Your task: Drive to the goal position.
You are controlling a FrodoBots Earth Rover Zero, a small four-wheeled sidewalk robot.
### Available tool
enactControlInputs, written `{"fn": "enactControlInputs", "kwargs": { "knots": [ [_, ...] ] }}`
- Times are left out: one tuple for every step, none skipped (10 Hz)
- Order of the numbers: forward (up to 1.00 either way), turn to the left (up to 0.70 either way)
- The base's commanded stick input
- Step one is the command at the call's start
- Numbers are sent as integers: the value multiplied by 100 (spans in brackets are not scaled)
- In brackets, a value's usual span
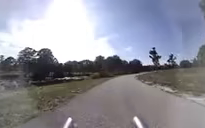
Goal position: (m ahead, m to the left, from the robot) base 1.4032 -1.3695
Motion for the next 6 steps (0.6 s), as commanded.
{"fn": "enactControlInputs", "kwargs": {
  "knots": [
    [70,0],
    [70,0],
    [70,0],
    [70,0],
    [70,0],
    [70,0]
  ]
}}
